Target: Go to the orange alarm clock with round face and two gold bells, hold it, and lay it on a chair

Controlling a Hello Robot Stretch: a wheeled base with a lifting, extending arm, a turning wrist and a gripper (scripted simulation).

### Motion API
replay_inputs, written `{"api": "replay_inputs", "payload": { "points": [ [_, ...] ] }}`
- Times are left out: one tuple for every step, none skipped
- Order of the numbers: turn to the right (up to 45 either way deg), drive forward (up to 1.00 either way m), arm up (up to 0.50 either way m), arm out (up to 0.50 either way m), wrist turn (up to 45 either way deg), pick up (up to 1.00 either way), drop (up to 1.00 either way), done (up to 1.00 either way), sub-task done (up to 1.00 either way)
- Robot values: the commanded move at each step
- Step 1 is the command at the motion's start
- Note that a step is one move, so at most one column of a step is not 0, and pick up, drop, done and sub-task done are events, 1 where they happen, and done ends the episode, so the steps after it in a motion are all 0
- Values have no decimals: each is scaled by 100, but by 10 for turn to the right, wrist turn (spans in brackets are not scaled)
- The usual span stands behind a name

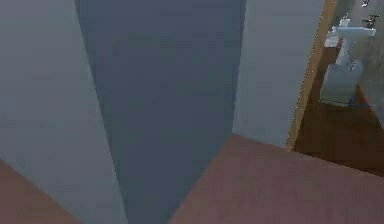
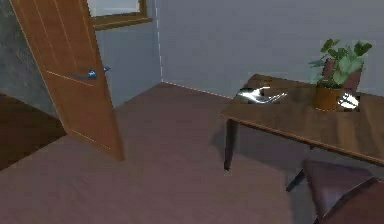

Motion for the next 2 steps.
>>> {"api": "replay_inputs", "payload": {
  "points": [
    [-450,0,0,0,0,0,0,0,0],
    [-450,0,0,0,0,0,0,0,0]
  ]
}}
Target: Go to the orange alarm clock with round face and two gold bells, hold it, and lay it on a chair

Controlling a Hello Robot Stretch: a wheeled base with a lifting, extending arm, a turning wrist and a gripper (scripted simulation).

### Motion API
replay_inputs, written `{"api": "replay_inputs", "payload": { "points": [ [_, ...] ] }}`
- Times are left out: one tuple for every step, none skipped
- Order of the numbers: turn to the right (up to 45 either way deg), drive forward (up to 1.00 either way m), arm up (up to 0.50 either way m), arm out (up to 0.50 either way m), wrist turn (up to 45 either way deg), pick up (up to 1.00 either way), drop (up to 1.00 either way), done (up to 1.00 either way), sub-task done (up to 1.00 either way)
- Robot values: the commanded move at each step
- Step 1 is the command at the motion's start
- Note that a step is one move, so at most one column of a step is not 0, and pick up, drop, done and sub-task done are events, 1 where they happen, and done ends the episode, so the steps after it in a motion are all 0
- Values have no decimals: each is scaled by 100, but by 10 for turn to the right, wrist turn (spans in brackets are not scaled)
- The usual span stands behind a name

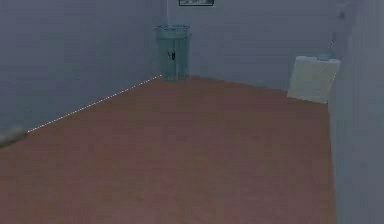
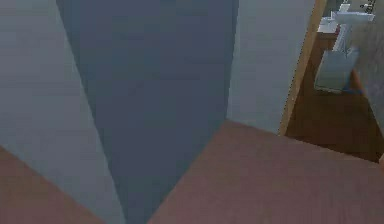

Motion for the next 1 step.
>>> {"api": "replay_inputs", "payload": {
  "points": [
    [-450,0,0,0,0,0,0,0,0]
  ]
}}
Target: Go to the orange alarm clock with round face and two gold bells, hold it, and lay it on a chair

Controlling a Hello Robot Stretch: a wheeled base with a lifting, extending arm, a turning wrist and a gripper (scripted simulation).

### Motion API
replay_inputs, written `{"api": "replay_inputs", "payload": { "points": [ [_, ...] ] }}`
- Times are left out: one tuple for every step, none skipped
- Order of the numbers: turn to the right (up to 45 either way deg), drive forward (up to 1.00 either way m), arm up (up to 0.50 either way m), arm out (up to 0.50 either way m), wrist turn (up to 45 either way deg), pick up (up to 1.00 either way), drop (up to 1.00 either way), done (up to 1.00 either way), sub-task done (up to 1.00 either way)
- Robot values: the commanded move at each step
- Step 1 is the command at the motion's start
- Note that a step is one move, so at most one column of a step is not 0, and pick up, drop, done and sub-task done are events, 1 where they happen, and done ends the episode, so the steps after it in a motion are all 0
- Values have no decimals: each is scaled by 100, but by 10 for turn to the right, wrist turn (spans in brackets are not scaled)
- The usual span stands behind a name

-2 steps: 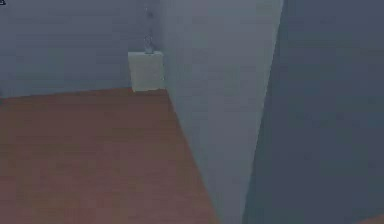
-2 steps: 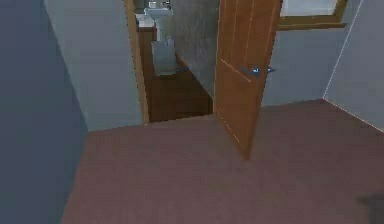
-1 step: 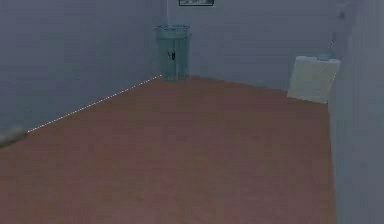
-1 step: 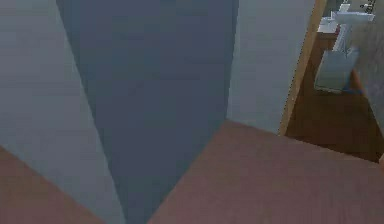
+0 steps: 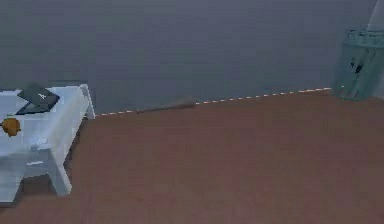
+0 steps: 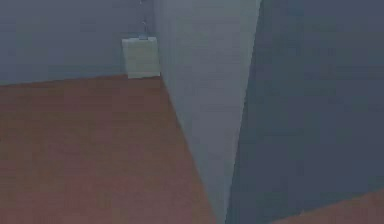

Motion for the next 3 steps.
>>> {"api": "replay_inputs", "payload": {
  "points": [
    [-330,0,0,0,0,0,0,0,0],
    [0,100,0,0,0,0,0,0,0],
    [0,5,0,0,0,0,0,0,0]
  ]
}}
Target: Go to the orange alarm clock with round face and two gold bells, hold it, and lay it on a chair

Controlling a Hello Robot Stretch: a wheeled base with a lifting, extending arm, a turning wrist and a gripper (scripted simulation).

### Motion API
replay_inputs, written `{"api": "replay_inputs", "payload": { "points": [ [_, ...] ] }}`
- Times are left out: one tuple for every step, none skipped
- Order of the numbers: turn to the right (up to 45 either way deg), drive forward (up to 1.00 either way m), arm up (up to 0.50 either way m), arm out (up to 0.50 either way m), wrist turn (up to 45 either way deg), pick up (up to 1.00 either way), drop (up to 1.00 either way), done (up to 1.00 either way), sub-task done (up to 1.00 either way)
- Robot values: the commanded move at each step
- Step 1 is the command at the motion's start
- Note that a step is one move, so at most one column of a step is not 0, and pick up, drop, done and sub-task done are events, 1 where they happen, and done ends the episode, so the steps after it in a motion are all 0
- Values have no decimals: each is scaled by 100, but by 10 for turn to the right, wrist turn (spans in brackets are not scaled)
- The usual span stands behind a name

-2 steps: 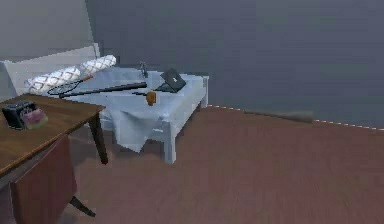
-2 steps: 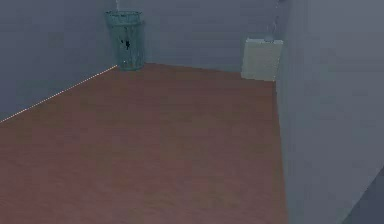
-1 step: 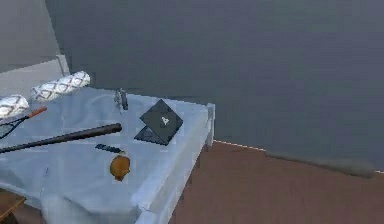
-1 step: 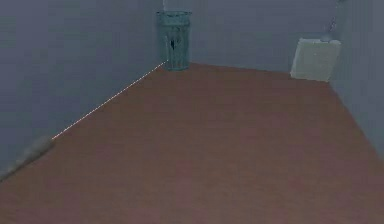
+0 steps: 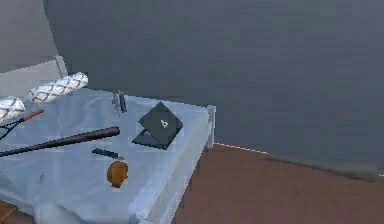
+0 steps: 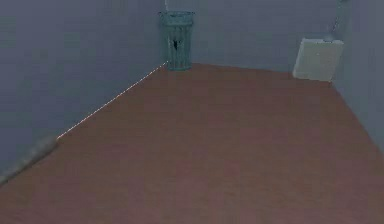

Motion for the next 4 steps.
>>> {"api": "replay_inputs", "payload": {
  "points": [
    [-450,0,0,0,0,0,0,0,0],
    [-450,0,0,0,0,0,0,0,0],
    [-210,0,0,0,0,0,0,0,0],
    [450,0,0,0,0,0,0,0,0]
  ]
}}
